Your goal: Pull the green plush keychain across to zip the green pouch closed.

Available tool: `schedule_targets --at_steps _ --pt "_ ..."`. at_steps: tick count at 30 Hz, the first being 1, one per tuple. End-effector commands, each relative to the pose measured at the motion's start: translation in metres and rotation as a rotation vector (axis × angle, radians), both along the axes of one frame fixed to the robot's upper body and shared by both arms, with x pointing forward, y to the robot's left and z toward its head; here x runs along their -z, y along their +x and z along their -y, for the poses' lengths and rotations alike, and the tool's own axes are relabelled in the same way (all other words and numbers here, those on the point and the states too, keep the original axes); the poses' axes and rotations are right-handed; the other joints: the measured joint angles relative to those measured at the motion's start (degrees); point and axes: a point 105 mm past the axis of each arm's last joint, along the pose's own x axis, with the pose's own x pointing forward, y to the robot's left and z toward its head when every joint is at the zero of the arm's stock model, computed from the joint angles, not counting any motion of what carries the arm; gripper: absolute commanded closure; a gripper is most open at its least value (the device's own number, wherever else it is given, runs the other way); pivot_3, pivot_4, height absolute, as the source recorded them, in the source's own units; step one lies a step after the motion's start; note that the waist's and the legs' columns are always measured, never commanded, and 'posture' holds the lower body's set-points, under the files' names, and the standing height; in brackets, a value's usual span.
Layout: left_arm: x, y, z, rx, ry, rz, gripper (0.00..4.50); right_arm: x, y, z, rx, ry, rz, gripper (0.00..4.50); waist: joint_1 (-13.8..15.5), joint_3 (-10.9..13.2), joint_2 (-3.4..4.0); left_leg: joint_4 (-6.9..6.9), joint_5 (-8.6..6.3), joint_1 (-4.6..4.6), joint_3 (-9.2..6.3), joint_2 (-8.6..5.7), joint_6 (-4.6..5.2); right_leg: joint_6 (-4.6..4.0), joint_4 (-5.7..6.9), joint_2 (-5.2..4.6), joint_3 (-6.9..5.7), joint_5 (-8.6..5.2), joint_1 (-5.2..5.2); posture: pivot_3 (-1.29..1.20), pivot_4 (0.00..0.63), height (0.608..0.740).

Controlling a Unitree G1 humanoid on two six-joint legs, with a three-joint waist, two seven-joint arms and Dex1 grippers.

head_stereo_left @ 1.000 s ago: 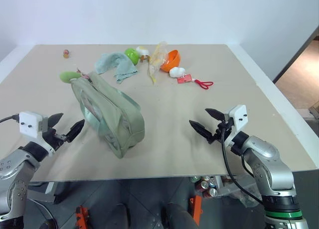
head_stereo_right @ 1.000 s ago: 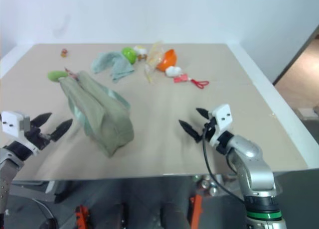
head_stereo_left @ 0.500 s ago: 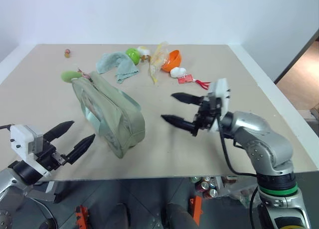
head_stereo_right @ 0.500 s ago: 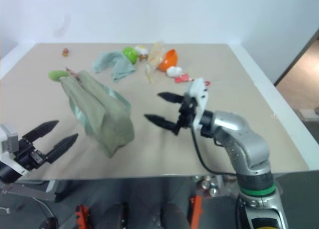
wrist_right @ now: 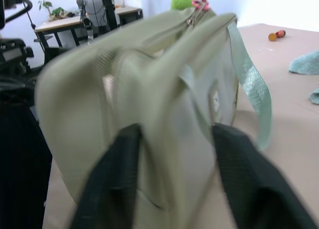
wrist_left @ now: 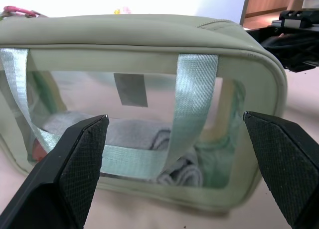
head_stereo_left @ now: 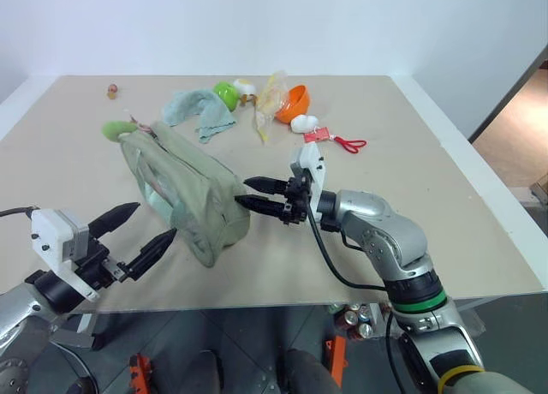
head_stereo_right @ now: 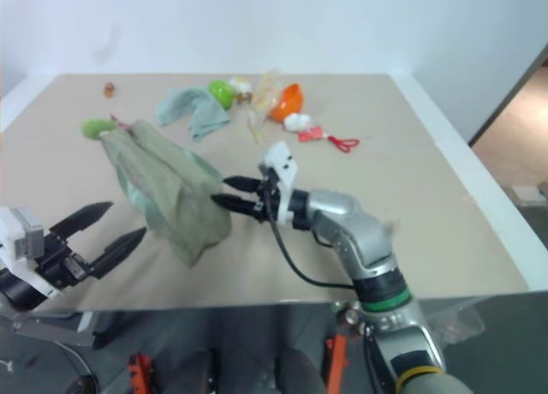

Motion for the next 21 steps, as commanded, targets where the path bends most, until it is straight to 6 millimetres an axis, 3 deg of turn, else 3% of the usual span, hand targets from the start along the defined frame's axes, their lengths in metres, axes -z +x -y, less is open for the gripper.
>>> schedule_targets --at_steps 1,3,9,13,21 --pt "-0.006 0.002 -0.001 -0.003 0.012 0.038 0.00 -0.012 -0.003 -0.001 -0.028 0.023 0.034 3.70 0.0 0.0 0.00 0.00 0.00 0.00 0.00 0.00 0.00 0.00 0.00 0.00 0.00 0.00 0.00 0.00 0.150 0.740" --pt "-0.005 0.004 -0.001 -0.007 0.012 0.042 0.00 -0.014 -0.006 -0.001 -0.049 0.030 0.037 4.41 0.0 0.0 0.00 0.01 0.00 0.00 0.00 0.00 0.00 0.01 0.00 -0.01 0.00 0.01 0.00 0.00 0.150 0.740" --pt "-0.004 0.008 0.002 -0.010 0.006 0.049 0.00 -0.020 -0.008 0.004 -0.072 0.021 0.068 4.46 0.0 0.0 0.00 0.01 0.00 -0.01 0.02 -0.01 0.00 0.01 0.00 -0.03 0.00 0.01 0.01 0.00 0.150 0.740" --pt "-0.005 0.011 0.007 0.007 -0.003 0.058 0.00 -0.029 -0.002 0.032 -0.110 -0.062 0.158 4.46 0.1 0.0 0.01 0.02 0.00 -0.06 0.00 -0.04 0.00 0.03 -0.01 -0.04 -0.01 0.00 0.00 0.00 0.150 0.740" --pt "-0.001 0.014 0.016 0.037 -0.007 0.052 0.00 -0.050 0.052 0.097 -0.087 -0.338 0.362 4.46 -0.1 0.1 0.03 0.07 0.00 0.01 0.10 -0.06 0.01 -0.11 -0.07 -0.04 0.04 0.01 0.01 0.00 0.150 0.740"
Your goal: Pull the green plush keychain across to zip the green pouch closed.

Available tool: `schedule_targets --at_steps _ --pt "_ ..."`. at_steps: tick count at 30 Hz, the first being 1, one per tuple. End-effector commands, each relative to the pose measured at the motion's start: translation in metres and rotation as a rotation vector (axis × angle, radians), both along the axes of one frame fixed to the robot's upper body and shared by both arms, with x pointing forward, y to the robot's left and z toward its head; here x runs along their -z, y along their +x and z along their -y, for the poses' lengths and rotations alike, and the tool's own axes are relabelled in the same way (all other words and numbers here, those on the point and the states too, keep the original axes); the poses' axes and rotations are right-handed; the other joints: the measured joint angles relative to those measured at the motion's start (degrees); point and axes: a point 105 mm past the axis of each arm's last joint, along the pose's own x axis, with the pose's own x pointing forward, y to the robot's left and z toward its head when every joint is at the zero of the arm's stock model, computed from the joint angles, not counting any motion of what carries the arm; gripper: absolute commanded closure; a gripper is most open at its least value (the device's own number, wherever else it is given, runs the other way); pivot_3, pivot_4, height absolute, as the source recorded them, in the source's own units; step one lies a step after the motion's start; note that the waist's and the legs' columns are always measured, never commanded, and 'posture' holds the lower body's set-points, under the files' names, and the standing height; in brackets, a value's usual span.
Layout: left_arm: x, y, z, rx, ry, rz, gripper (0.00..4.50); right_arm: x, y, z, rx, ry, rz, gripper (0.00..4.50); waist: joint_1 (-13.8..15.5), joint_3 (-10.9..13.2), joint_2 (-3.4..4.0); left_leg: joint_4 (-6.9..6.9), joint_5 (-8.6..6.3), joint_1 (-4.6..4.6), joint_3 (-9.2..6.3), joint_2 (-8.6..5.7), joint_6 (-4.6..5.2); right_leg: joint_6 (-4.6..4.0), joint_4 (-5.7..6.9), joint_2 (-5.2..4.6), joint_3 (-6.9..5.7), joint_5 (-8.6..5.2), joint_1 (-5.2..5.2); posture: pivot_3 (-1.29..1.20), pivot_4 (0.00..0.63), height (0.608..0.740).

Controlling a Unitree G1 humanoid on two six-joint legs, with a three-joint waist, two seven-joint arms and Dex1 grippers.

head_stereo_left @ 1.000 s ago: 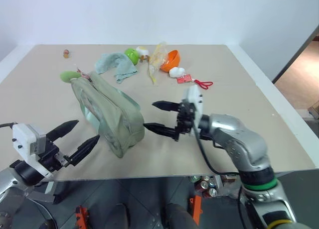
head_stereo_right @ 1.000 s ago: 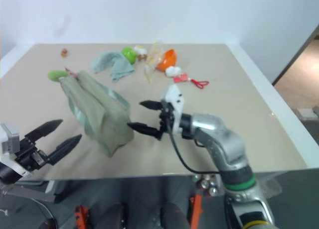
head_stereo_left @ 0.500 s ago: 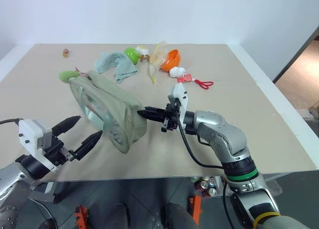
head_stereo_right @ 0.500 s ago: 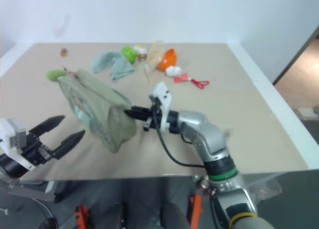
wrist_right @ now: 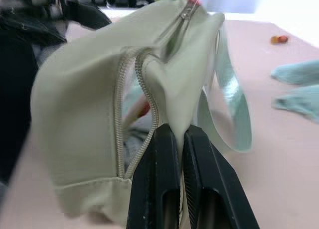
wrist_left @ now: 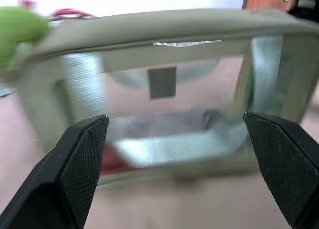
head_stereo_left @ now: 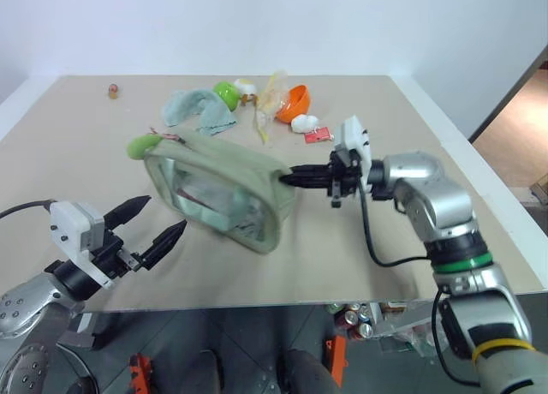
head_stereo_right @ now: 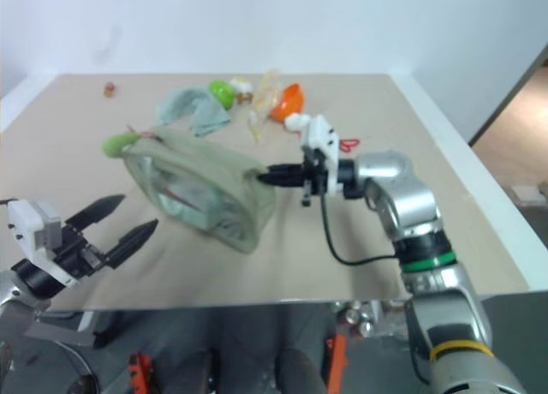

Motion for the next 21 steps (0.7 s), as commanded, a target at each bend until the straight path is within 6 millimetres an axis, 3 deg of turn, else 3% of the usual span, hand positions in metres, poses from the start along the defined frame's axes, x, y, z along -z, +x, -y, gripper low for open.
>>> schedule_targets --at_steps 1,3,6,9,15,18,21 --pt "-0.004 0.000 0.004 0.011 0.014 0.034 0.00 -0.018 0.017 0.023 0.005 -0.066 0.108 4.46 0.0 0.0 0.01 -0.01 0.00 0.01 0.00 0.00 0.00 0.07 0.00 0.02 0.00 0.05 0.00 0.00 0.150 0.740" --pt "-0.004 0.001 0.005 0.012 0.012 0.035 0.00 -0.017 0.023 0.028 0.008 -0.071 0.099 4.46 0.0 0.0 0.01 -0.05 -0.01 0.02 -0.02 0.02 0.02 0.12 0.01 0.03 -0.01 0.06 0.01 0.00 0.150 0.740" --pt "-0.004 0.002 0.008 0.027 0.010 0.038 0.00 -0.016 0.029 0.033 0.029 -0.061 0.092 3.46 0.0 0.0 0.01 -0.10 -0.06 -0.01 -0.05 0.00 0.07 0.05 0.01 0.03 0.01 0.04 0.01 0.00 0.150 0.740" --pt "-0.006 0.003 0.010 0.034 0.009 0.040 0.00 -0.028 0.029 0.036 0.061 0.039 0.090 2.38 0.0 0.1 0.07 -0.10 -0.12 -0.06 -0.03 -0.02 0.04 -0.12 0.01 0.01 0.06 0.12 -0.01 0.00 0.150 0.740" --pt "-0.006 0.006 0.008 0.054 0.023 0.027 0.00 -0.052 0.011 0.064 0.226 0.203 0.129 0.36 0.3 0.1 0.09 -0.09 -0.13 -0.11 -0.16 -0.07 0.03 -0.09 0.01 -0.03 -0.05 0.08 0.02 0.00 0.150 0.740" --pt "-0.005 0.011 0.009 0.079 0.032 0.019 0.00 -0.059 -0.008 0.075 0.319 0.273 0.151 0.36 0.6 0.1 0.10 -0.07 -0.13 -0.13 -0.17 -0.10 0.02 0.06 0.01 -0.05 -0.05 0.00 0.02 0.00 0.150 0.740" --pt "-0.006 0.015 0.012 0.111 0.033 0.018 0.00 -0.060 -0.031 0.071 0.377 0.341 0.133 0.36 0.5 0.1 0.18 -0.04 -0.13 -0.14 -0.16 -0.10 0.02 0.17 0.02 -0.05 -0.03 -0.02 0.00 0.00 0.150 0.740"
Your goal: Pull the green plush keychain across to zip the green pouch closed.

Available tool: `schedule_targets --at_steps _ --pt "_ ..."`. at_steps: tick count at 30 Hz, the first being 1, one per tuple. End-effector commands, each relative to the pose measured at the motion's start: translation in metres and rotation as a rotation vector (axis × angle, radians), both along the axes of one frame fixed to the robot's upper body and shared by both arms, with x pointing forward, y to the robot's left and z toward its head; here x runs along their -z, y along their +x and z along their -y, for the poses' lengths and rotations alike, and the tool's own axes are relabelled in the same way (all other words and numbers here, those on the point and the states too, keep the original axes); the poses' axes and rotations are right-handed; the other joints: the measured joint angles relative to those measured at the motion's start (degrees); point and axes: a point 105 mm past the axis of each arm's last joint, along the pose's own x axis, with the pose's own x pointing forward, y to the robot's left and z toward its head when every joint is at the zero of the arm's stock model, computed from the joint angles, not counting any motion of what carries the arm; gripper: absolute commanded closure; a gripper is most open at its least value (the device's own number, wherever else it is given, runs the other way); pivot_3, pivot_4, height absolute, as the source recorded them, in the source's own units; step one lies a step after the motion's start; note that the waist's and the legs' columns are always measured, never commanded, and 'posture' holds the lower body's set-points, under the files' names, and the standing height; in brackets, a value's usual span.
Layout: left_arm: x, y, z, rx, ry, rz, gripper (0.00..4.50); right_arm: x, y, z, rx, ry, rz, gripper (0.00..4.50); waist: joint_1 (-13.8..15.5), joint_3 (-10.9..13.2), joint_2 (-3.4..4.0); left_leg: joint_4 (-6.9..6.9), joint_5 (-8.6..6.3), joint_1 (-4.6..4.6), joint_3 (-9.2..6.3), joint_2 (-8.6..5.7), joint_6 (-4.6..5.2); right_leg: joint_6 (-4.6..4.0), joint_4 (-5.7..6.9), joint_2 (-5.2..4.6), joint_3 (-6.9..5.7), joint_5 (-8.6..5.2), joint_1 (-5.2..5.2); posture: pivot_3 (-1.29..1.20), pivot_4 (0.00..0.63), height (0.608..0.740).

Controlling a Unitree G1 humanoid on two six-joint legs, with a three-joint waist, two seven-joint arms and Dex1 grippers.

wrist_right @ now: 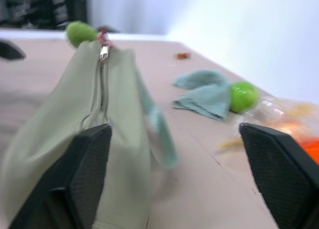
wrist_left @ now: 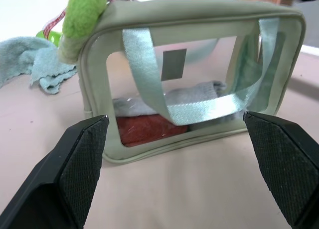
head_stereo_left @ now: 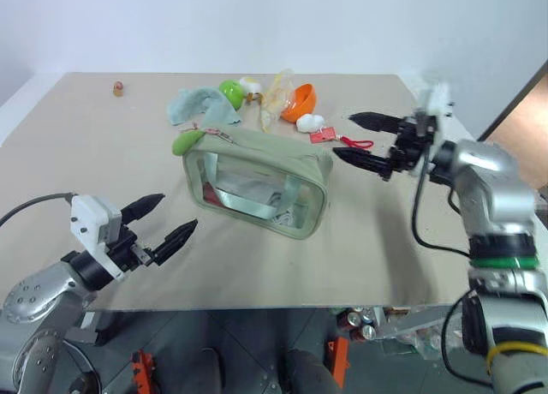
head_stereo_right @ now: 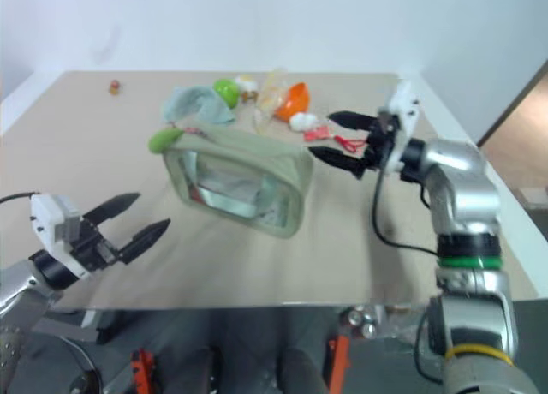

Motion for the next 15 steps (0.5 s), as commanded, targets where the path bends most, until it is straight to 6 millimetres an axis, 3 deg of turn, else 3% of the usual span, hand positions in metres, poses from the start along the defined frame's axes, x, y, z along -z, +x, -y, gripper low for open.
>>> schedule_targets --at_steps 1,4,8,14,15 --pt "-0.008 0.003 0.005 0.051 0.009 0.022 0.00 -0.024 -0.034 -0.013 0.026 0.074 0.073 0.36 -0.2 0.0 0.03 0.00 0.00 0.03 0.02 0.02 0.00 0.08 0.00 0.02 0.02 -0.03 0.01 0.00 0.150 0.740" --pt "-0.010 0.006 0.010 0.111 0.006 0.010 0.00 -0.008 -0.052 -0.040 0.035 0.108 0.038 0.36 -0.7 0.0 0.04 0.00 0.01 0.10 0.02 0.09 0.00 0.06 0.05 0.08 0.04 -0.02 0.02 0.00 0.150 0.740" --pt "-0.011 0.007 0.019 0.192 0.002 -0.012 0.00 0.010 -0.059 -0.062 0.042 0.118 -0.006 0.36 -0.6 0.0 0.08 0.02 0.07 0.14 -0.01 0.15 0.00 0.02 0.08 0.18 0.04 0.07 0.02 0.00 0.150 0.740" --pt "-0.017 0.005 0.040 0.324 0.003 -0.038 0.00 0.043 -0.048 -0.061 0.102 0.061 -0.064 0.36 -0.5 0.0 0.04 0.12 0.09 0.06 0.06 0.02 0.00 0.09 0.00 0.03 0.07 0.07 0.05 0.00 0.150 0.740" --pt "-0.020 0.005 0.042 0.330 0.005 -0.030 0.00 0.048 -0.048 -0.059 0.102 0.048 -0.075 0.59 -0.5 0.0 0.04 0.13 0.09 0.04 0.06 0.02 0.00 0.16 -0.01 0.02 0.08 0.10 0.04 0.00 0.150 0.740"
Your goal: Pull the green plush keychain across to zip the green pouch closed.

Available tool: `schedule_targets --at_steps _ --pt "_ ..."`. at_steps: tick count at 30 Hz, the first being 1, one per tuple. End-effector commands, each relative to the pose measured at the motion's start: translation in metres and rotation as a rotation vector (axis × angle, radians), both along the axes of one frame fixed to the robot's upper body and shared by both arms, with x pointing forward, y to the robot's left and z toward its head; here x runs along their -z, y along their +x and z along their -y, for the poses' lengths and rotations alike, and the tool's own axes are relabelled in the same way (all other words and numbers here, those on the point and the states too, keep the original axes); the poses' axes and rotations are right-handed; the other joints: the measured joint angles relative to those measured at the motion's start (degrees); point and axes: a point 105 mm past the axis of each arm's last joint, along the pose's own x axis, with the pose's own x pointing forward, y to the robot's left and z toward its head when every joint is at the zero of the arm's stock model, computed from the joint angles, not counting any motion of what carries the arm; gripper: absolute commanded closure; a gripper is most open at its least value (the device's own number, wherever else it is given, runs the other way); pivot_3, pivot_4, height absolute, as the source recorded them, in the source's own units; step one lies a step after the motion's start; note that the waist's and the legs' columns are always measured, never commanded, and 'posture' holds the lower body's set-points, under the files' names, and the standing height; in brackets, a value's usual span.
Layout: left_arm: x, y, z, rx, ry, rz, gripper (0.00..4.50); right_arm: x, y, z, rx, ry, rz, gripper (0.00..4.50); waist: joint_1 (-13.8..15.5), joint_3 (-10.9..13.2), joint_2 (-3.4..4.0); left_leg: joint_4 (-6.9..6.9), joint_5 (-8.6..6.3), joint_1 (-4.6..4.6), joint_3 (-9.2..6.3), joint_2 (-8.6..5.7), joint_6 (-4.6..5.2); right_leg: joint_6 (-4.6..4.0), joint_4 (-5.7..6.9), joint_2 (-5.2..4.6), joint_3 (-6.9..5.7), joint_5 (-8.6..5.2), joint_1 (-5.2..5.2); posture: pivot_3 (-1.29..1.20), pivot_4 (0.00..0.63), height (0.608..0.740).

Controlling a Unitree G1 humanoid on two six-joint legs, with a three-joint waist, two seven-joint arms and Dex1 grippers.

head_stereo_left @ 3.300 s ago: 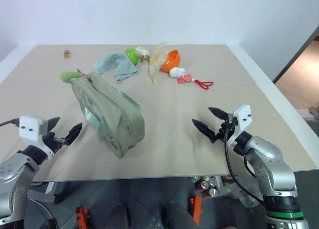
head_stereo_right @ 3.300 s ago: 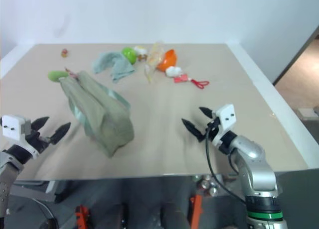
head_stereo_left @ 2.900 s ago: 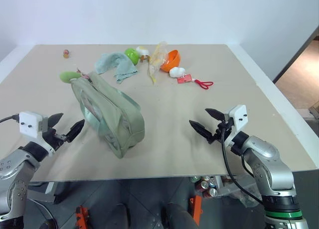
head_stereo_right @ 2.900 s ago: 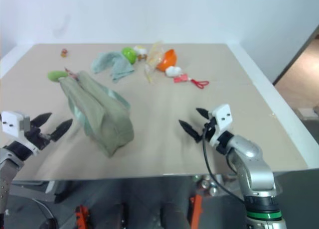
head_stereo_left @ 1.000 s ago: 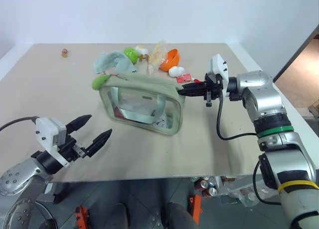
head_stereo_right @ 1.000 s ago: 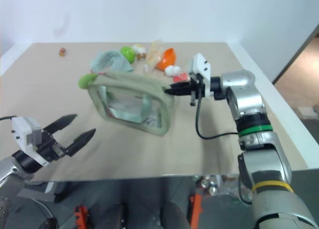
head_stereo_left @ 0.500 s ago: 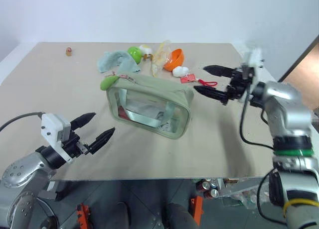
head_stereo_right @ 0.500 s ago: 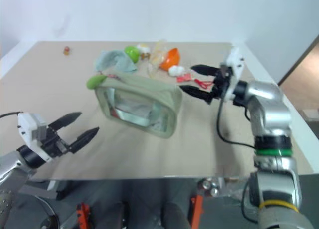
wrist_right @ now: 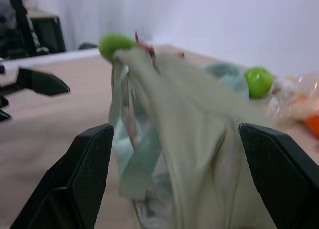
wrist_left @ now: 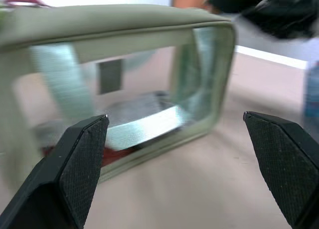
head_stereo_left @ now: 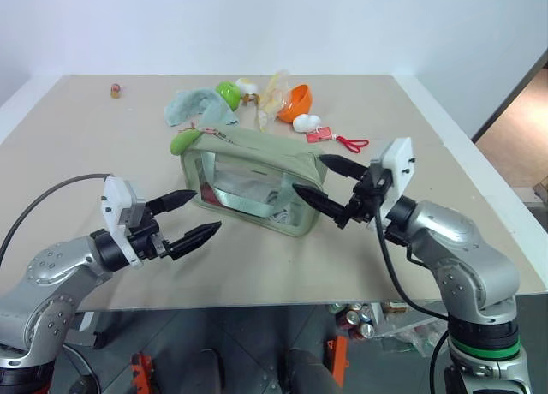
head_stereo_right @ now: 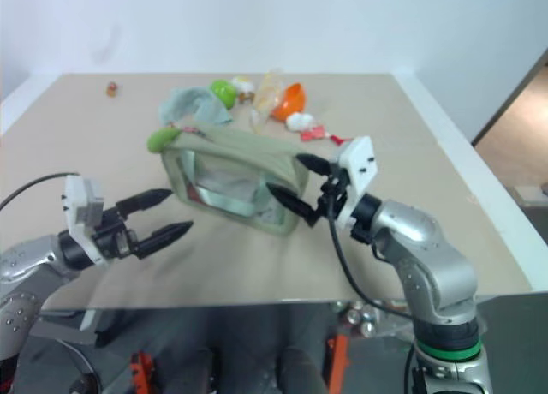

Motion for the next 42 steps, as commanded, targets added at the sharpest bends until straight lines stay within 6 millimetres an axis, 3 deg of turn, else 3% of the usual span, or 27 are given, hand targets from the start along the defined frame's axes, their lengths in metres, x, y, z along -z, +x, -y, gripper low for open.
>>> schedule_targets --at_steps 1,9,12,17,24,29,33,38,42 --pt "-0.015 -0.001 0.008 0.042 0.007 0.046 0.00 0.006 0.001 0.007 0.019 -0.036 0.018 0.87 0.0 0.0 0.00 0.00 0.00 -0.01 -0.01 0.00 0.00 0.02 -0.01 0.00 -0.01 0.00 0.00 0.00 0.150 0.740" --pt "-0.016 0.002 0.005 0.023 0.018 0.053 0.00 0.009 -0.003 0.007 -0.002 -0.050 0.035 3.61 -0.1 0.0 0.01 -0.09 -0.01 0.00 -0.09 0.05 0.01 -0.03 0.01 0.11 -0.04 -0.05 -0.04 0.00 0.150 0.740" --pt "-0.014 0.004 0.002 0.005 0.025 0.053 0.00 0.007 -0.005 0.004 -0.031 -0.053 0.063 4.44 0.0 0.0 0.01 -0.07 -0.01 -0.01 -0.11 0.04 0.01 -0.02 0.01 0.10 -0.05 -0.05 -0.01 0.00 0.150 0.740" --pt "-0.015 0.005 -0.005 -0.023 0.018 0.048 0.00 0.002 -0.011 0.000 -0.149 -0.122 0.156 4.44 -0.1 0.0 0.00 -0.04 -0.01 -0.01 -0.07 0.01 0.01 0.01 0.01 0.05 -0.04 -0.03 -0.01 0.00 0.150 0.740" --pt "-0.017 0.001 -0.008 -0.029 0.021 0.047 0.00 0.006 0.011 0.030 -0.248 -0.254 0.215 4.44 0.0 0.0 0.00 -0.01 -0.01 0.01 -0.07 0.01 0.01 0.01 0.01 0.05 -0.05 -0.02 0.03 0.00 0.150 0.740" --pt "-0.024 -0.001 -0.009 -0.039 0.006 0.055 0.00 0.005 0.024 0.042 -0.276 -0.272 0.235 4.44 0.0 0.0 0.00 -0.03 -0.01 0.01 -0.08 0.02 0.02 0.00 0.01 0.06 -0.06 -0.02 0.03 0.00 0.150 0.740" --pt "-0.025 -0.004 -0.012 -0.053 0.010 0.051 0.00 0.000 0.026 0.041 -0.306 -0.263 0.259 4.44 0.0 0.0 0.01 -0.04 -0.01 0.01 -0.08 0.01 0.01 0.00 0.01 0.06 -0.05 -0.03 0.03 0.00 0.150 0.740" --pt "-0.024 -0.005 -0.016 -0.074 0.021 0.047 0.00 -0.017 0.015 0.026 -0.369 -0.217 0.263 4.44 0.0 0.0 0.03 -0.03 -0.01 0.01 -0.09 0.02 0.01 -0.01 0.02 0.05 -0.06 -0.02 0.03 0.00 0.150 0.740" --pt "-0.025 -0.004 -0.017 -0.082 0.018 0.051 0.00 -0.002 0.019 0.029 -0.331 -0.292 0.246 4.44 0.0 0.0 0.03 -0.03 -0.01 0.02 -0.09 0.02 0.01 -0.01 0.02 0.06 -0.06 -0.01 0.04 0.00 0.150 0.740"
